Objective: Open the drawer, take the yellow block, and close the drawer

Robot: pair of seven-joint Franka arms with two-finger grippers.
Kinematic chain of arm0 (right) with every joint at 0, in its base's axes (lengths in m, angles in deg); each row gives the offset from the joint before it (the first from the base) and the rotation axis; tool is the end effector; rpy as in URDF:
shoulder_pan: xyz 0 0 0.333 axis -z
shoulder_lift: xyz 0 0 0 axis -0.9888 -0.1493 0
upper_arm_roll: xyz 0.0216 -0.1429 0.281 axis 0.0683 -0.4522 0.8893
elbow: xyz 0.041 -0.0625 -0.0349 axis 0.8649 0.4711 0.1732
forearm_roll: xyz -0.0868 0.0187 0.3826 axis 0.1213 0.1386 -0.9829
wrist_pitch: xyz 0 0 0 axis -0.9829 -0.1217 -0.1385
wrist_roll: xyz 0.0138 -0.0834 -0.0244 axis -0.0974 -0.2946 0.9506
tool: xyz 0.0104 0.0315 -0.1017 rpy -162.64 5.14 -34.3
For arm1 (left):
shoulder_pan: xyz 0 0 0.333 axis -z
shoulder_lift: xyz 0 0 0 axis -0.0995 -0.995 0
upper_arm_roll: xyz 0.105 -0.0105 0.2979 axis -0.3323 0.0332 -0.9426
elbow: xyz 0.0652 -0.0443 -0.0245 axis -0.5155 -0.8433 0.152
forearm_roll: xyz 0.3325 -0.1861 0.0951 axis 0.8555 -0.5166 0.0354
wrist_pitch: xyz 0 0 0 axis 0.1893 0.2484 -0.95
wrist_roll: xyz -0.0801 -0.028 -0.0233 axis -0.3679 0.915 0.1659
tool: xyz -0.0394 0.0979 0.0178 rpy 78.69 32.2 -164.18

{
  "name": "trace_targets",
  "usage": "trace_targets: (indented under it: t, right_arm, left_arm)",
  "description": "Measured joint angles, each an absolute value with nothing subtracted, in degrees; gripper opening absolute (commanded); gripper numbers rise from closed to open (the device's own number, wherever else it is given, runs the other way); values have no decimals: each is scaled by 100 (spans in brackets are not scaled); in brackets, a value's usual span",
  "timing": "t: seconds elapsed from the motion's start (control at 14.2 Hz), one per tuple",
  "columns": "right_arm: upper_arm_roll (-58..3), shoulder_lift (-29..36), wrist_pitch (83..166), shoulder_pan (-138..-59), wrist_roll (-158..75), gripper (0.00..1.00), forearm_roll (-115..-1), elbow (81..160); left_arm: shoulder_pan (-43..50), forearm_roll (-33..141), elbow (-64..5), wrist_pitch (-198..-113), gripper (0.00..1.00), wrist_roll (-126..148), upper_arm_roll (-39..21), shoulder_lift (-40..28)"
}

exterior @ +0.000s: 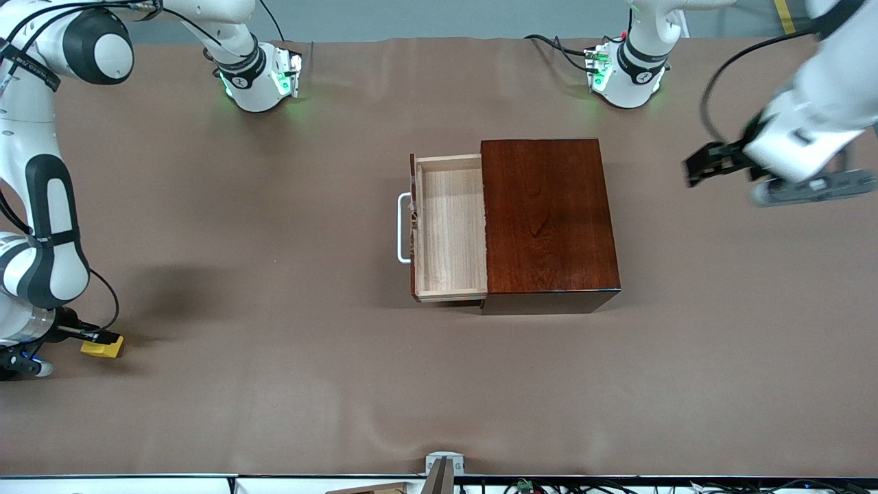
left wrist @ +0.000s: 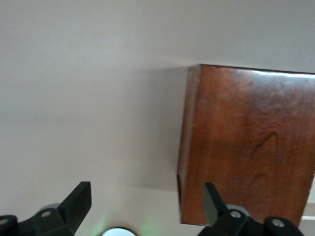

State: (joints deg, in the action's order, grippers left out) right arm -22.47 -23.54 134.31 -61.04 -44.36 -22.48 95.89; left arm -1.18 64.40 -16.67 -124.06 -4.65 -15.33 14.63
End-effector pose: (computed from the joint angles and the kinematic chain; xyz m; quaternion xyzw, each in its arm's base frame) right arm 0.7004 -0.2617 0.2108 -0.9865 0.1634 -0.0033 0.0061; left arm 0.5497 -0.1528 0.5947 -0.9973 -0.0482 0.0523 0.0203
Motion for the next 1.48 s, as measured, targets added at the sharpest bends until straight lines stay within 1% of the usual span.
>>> trace_targets:
  t: [0.14,0.28,0.35,0.42,0.49,0.56,0.99,1.06,1.2,1.34,1.48]
  right_arm:
    - [-2249,-2364,13433,-6074,-4318,4,-2246,9588]
    - [-2250,-2367,13438,-6005,-4143,5,-2246,9585]
    - [-2250,-2372,13439,-5973,-4098,13,-2246,9584]
    - [-2250,-2380,13441,-5955,-4066,52,-2246,9584]
    - [-2249,-2387,13442,-5953,-4056,97,-2246,9584]
    - [-2243,-2391,13444,-5953,-4054,100,-2246,9584]
    - [-2190,-2384,13427,-5959,-4054,100,-2246,9480]
    - [-2183,-2346,13265,-5972,-4054,100,-2246,9412]
    - [-2181,-2148,12559,-5995,-4054,100,-2245,9309]
    - [-2164,-1734,12040,-6019,-4054,100,-2229,9257]
    - [-2121,-1158,11333,-6068,-4075,100,-2228,9264]
  left_arm:
    - [329,6440,-1632,-12456,100,-1283,-1387,1185]
    - [852,6438,-1445,-12507,100,-2102,-1341,902]
    - [1137,6438,-1293,-12530,100,-2525,-1334,730]
    - [1412,6439,-1146,-12603,100,-2948,-1329,549]
    - [1685,6439,-1028,-12763,100,-3399,-1328,364]
    - [1950,6438,-949,-13006,100,-3883,-1326,183]
    - [3203,6438,-856,-15145,100,-6941,-1330,-746]
    - [3367,6439,-837,-15460,100,-7420,-1341,-891]
    - [3634,6439,-748,-15887,100,-8431,-1369,-1170]
    - [3800,6444,-622,-16166,100,-9497,-1393,-1467]
    - [3841,6445,-549,-16334,100,-10307,-1400,-1686]
